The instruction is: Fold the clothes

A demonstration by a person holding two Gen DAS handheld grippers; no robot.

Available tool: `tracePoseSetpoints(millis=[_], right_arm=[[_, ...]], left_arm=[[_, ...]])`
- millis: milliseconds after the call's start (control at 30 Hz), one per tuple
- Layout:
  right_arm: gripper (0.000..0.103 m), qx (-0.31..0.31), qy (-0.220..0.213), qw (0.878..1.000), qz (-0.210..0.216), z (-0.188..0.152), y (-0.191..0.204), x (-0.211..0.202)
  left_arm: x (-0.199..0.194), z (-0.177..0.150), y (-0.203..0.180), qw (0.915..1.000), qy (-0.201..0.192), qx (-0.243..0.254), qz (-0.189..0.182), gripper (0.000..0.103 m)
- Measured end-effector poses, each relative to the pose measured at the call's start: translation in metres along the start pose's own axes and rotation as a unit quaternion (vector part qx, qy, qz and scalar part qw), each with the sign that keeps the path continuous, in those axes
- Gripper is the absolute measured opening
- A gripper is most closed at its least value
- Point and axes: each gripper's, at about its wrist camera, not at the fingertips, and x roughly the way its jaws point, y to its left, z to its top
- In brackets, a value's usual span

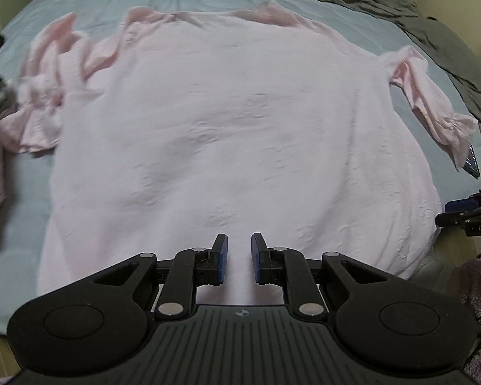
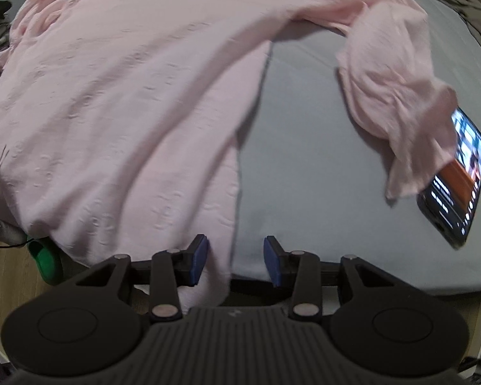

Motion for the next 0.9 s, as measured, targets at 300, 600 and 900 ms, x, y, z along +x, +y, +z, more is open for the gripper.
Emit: tracePoseSetpoints(millis=[300, 600, 900], right_arm=[[0.041, 0.015, -0.023, 0.999, 0.024, -0.001, -0.003, 0.003], [0.004, -0.012, -0.042, 0.997, 0.06, 0.009, 0.014, -0.008], [0.004, -0.039, -0.041, 0.991, 0.125, 0.034, 0.057, -0.008]], left_arm=[[0.023, 0.007, -0.014, 0.9996, 0.024, 0.01, 0.009, 0.013], [0.031, 0.008, -0.027, 0.9991, 0.031, 0.028, 0.009, 0.013], [0.026, 0.006, -0.039, 0.9986, 0.026, 0.043, -0.015, 0.013]])
